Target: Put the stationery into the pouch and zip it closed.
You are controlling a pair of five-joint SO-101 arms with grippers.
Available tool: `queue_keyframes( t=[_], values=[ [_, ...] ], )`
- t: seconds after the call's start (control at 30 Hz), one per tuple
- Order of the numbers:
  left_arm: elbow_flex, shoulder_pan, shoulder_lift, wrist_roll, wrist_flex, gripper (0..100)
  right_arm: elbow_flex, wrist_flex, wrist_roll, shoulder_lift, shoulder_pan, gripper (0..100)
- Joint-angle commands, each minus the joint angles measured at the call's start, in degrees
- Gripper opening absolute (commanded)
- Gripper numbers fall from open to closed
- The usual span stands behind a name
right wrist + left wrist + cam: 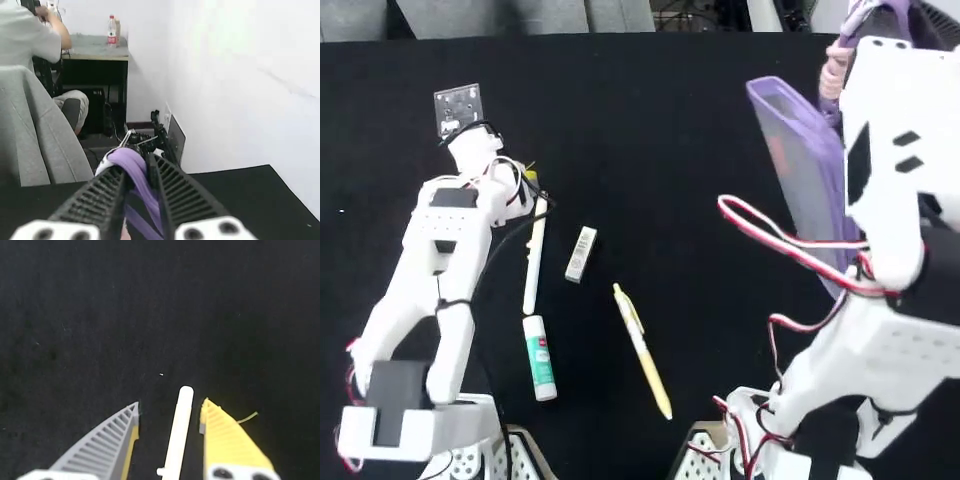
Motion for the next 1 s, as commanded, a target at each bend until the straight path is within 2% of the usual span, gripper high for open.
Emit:
queue_keyframes(
  t=[0.0, 0.2, 0.6, 0.83, 0.97],
  values=[
    [-5.2, -0.3, 2.6, -0.6, 0.1, 20, -0.2, 0.7, -1.2, -2.8, -0.4, 1.1],
    [-7.6, -0.2, 7.5, -1.7, 0.0, 20, -0.2, 1.2, -10.1, -2.9, -4.2, 1.1],
    [-9.9, 1.2, 12.4, -3.8, -0.2, 20, -0.2, 2.4, -10.0, -2.9, -5.9, 1.1],
    [-12.1, 1.3, 16.5, -4.0, -0.5, 20, -2.4, 11.4, 2.8, -3.9, -5.8, 1.1],
    [-14.1, 1.7, 19.1, -7.5, -0.4, 20, -7.0, 14.8, 9.1, -5.0, -5.8, 1.1]
  ],
)
